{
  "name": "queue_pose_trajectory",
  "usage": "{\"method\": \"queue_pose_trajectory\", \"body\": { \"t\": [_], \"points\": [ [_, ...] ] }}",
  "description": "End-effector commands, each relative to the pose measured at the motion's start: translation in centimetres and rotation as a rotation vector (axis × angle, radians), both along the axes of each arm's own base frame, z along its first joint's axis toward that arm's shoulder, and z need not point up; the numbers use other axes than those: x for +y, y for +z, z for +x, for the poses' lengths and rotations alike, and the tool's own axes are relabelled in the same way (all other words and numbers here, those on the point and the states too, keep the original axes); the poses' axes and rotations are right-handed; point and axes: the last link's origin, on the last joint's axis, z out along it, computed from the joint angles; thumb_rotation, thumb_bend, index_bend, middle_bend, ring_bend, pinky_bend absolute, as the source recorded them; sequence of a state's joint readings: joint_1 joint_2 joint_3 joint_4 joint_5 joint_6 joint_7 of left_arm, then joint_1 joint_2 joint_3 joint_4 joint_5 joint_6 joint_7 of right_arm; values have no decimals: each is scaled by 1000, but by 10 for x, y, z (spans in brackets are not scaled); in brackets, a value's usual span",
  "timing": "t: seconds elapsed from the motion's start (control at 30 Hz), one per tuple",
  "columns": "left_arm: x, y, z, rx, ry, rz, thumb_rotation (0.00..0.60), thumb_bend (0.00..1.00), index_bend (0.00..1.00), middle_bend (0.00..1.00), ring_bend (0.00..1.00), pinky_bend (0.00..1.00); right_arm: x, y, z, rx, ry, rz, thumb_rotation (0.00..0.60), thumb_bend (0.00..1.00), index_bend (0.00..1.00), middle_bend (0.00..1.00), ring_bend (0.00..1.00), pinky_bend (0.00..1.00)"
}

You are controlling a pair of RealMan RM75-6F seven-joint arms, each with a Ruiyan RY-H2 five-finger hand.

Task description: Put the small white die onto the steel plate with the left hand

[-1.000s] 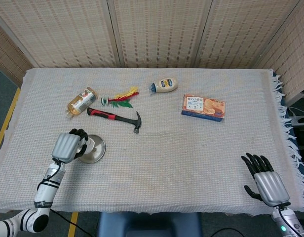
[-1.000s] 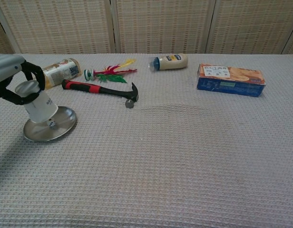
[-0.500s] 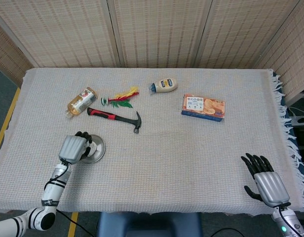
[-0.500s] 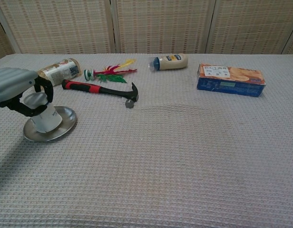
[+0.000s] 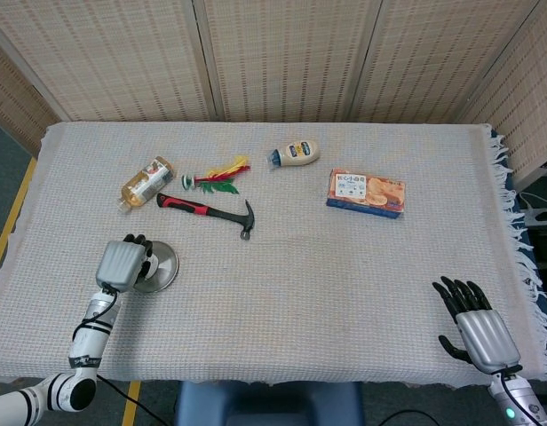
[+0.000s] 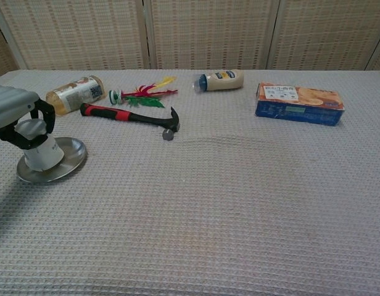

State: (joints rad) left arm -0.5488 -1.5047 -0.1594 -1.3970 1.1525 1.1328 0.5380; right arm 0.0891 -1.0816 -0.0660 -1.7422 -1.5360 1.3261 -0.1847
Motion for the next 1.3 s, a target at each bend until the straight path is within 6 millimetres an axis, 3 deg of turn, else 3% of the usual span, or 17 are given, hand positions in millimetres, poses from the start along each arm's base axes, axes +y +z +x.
{"method": "queue_pose_trajectory", "body": {
  "t": [0.03, 0.33, 0.83, 1.3],
  "points": [
    [-2, -1, 3, -70, 25, -50, 600, 533, 511, 603, 547, 804, 0, 0, 0, 0, -1, 0, 600, 205, 0, 0, 0, 0],
    [-5, -4, 13, -214, -33, -135, 600, 531, 508, 606, 546, 796, 0, 0, -1, 2, -6, -1, 600, 205, 0, 0, 0, 0],
    [6, 5, -9, -5, -52, -22, 600, 533, 519, 615, 546, 797, 2, 2, 1, 1, -1, -6, 600, 206, 0, 0, 0, 0],
    [-9, 5, 5, -113, -72, -109, 600, 533, 522, 618, 546, 796, 3, 2, 1, 1, -1, -5, 600, 206, 0, 0, 0, 0]
  ]
}}
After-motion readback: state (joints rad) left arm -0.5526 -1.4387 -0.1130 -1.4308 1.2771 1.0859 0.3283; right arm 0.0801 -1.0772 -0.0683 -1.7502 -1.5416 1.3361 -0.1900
